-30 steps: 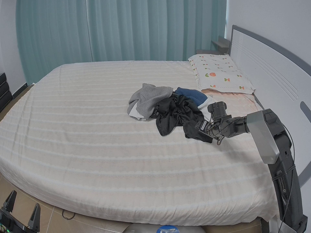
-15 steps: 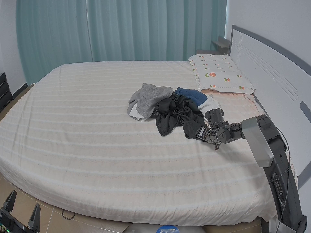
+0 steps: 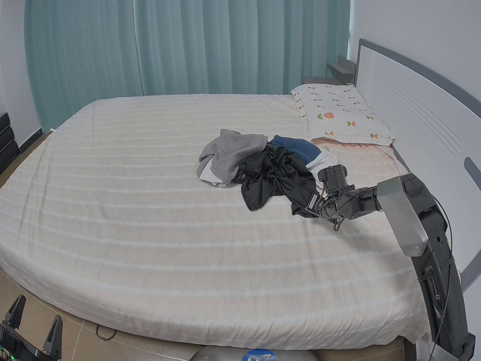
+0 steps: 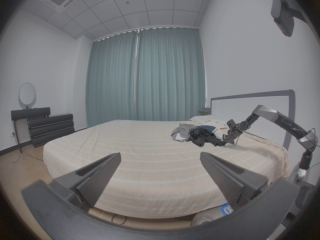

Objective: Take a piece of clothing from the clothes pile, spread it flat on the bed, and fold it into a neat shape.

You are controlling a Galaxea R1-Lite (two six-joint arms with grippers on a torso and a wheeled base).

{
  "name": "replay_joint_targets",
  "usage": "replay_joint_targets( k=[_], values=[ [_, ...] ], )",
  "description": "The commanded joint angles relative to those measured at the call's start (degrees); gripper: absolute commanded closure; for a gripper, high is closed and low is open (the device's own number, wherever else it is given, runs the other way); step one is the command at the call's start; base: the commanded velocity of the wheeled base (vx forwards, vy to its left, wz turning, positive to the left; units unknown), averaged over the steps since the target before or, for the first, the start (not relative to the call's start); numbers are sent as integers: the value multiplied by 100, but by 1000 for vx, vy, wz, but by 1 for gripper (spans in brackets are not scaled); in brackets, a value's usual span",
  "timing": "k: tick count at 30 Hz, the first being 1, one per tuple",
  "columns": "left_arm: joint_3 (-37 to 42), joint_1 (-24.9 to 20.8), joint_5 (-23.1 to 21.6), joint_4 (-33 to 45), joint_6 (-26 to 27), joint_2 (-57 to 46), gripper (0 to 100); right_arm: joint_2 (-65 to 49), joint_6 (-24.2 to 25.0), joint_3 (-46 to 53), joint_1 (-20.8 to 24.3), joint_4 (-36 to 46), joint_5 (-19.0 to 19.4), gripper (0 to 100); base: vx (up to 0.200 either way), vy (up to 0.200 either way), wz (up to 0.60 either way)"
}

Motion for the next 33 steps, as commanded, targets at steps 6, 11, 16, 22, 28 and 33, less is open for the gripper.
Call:
replay_joint_targets(
  k=[6,11,16,22,28,33],
  values=[
    [101,1,1,0,-2,-86,0,-2291,205,3458,111,-1328,667,100,0,0,0],
    [101,1,1,0,-2,-86,0,-3618,258,5796,296,-3104,1142,100,0,0,0],
    [101,1,1,0,-2,-86,0,-4761,293,7343,489,-4123,1168,100,0,0,0],
    [101,1,1,0,-2,-86,0,-6070,293,8029,586,-4343,1379,100,0,0,0],
    [101,1,1,0,-2,-86,0,-6870,293,8354,630,-4334,1405,100,0,0,0],
    [101,1,1,0,-2,-86,0,-7090,284,8415,806,-4361,1344,100,0,0,0]
  ],
)
